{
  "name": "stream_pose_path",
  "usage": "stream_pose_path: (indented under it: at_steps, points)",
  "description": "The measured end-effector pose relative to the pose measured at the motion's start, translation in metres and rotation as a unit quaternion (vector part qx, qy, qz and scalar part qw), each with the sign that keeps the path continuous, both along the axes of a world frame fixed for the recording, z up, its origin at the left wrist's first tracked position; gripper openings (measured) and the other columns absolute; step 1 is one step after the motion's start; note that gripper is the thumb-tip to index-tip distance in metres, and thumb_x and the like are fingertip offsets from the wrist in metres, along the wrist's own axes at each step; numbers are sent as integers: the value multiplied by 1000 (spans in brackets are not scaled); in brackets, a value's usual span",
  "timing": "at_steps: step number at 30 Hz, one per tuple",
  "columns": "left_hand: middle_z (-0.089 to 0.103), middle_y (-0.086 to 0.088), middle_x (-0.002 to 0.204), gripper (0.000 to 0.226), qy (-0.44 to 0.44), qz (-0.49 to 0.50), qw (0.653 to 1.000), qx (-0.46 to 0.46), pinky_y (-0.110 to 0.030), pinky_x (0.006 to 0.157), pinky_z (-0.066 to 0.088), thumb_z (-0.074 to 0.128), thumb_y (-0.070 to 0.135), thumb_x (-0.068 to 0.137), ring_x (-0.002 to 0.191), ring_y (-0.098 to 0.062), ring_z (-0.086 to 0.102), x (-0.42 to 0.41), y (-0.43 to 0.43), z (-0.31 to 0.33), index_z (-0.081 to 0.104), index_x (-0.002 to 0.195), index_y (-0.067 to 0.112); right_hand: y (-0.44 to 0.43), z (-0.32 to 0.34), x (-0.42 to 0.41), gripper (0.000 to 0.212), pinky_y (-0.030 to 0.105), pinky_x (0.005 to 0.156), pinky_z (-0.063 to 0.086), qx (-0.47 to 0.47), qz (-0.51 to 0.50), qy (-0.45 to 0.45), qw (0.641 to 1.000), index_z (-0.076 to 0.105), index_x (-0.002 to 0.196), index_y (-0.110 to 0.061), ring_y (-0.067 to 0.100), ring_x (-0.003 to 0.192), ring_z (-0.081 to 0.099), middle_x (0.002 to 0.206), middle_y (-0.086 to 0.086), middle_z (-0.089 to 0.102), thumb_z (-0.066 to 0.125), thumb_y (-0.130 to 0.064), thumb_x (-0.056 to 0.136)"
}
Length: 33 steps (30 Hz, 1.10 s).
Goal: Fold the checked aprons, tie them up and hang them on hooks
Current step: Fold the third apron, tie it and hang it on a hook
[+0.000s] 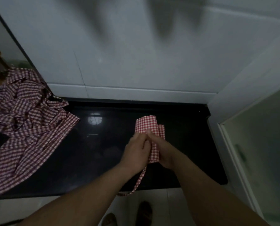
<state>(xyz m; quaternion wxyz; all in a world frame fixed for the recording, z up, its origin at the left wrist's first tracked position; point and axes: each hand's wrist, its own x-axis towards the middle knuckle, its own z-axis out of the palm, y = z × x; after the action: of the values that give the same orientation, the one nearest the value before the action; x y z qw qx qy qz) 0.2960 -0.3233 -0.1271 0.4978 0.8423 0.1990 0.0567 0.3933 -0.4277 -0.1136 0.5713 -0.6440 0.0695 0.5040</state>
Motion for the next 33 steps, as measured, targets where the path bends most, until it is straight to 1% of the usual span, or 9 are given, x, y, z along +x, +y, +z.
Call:
stream_pose_path:
  at_steps: [3,6,15,17,20,24,27,29,33]
  points:
    - [54,2,120,27,-13,54,998,13,-43,102,48,46,28,103,113,-16,54,-2,7,-22,63,123,22,-15,-13,11,58,40,91,57,-85,-5,-124,989,59,140,-14,23,107,70,122,5,71,71,-46,93]
    - [48,1,142,41,57,23,998,14,-39,113,41,51,39,107,131,-19,47,-3,10,-37,50,147,31,-24,-27,16,50,29,80,53,-107,7,-188,976,58,139,-17,16,104,68,123,1,69,60,-48,100]
    - [43,3,139,55,123,24,980,153,-43,99,45,52,64,98,126,-21,47,13,0,-36,42,146,40,-29,-36,20,48,36,76,55,-345,102,-406,840,50,121,-23,20,85,66,104,0,67,38,-66,101]
    - [34,1,153,55,100,11,965,244,-49,108,39,49,61,99,140,-24,37,15,-1,-34,40,147,35,-29,-40,20,50,39,75,56,-397,106,-427,806,46,114,-24,22,85,67,103,0,66,40,-71,98]
    - [9,0,174,64,24,-122,933,337,-54,128,12,35,49,107,160,-19,3,36,0,-34,21,164,25,-30,-42,23,51,38,72,54,-417,71,-455,784,44,114,-21,23,93,65,110,2,59,54,-67,93]
    - [-14,0,173,66,96,-225,906,346,-53,128,-10,12,52,109,157,-16,-22,62,-2,-44,-6,166,24,-38,-45,27,34,41,94,51,-349,152,-649,659,56,124,-16,26,117,59,128,8,58,51,-37,98]
    - [-15,-1,173,67,106,-207,906,354,-54,128,-9,8,54,108,158,-17,-21,62,-7,-53,-9,165,22,-44,-51,39,62,45,128,19,-286,270,-606,692,19,163,-16,20,156,22,169,5,23,28,-38,105]
    - [-11,-2,174,67,88,-191,908,363,-54,128,-6,9,53,109,159,-17,-19,61,-9,-58,-6,166,21,-50,-60,46,62,44,130,2,-307,305,-575,695,-7,165,-22,13,159,0,173,-1,0,16,-40,109]
    - [-2,-3,174,68,47,-188,907,374,-54,129,-3,16,51,109,160,-18,-12,65,-6,-68,4,167,19,-50,-70,48,61,48,129,-1,-323,289,-584,686,-11,164,-23,10,158,-5,173,-4,-3,6,-42,108]
